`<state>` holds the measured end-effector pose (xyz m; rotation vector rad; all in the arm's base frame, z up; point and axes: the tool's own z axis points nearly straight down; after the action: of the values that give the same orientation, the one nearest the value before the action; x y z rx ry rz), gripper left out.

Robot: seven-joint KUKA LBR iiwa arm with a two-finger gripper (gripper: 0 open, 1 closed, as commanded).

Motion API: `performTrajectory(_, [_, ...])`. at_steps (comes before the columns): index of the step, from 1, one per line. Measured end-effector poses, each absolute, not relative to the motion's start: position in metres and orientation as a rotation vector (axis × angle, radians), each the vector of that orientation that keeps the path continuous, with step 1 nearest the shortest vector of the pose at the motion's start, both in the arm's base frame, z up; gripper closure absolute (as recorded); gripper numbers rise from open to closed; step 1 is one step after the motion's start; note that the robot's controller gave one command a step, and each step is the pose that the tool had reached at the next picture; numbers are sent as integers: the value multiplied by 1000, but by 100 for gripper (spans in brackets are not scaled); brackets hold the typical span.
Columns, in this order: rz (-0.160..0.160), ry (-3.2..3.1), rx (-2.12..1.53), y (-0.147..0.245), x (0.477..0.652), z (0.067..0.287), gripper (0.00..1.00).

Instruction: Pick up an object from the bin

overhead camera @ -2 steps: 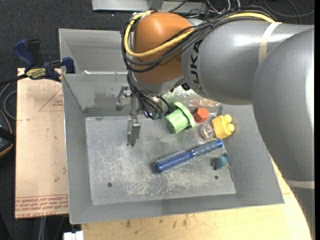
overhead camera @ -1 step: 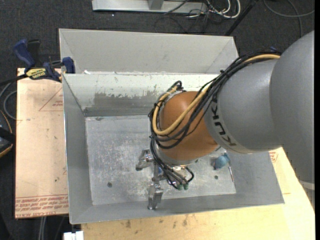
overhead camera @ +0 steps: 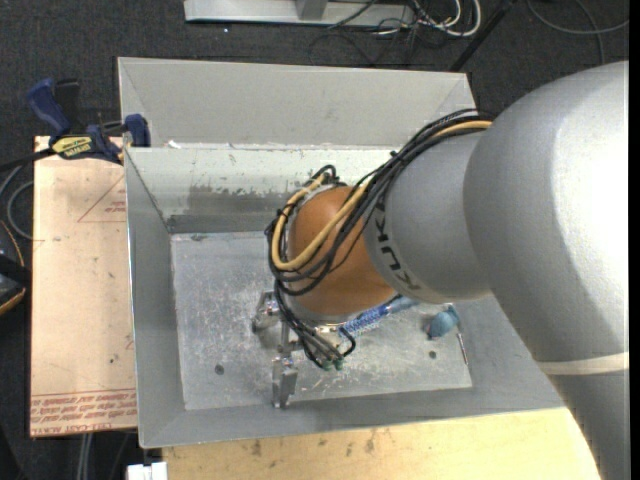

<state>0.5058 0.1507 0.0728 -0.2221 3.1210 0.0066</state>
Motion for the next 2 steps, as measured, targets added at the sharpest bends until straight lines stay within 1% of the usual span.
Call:
performTrajectory(1, [7, 3103, -386, 206, 493, 78, 0])
performTrajectory(2, [14, 3093, -424, 159, 501, 75, 0])
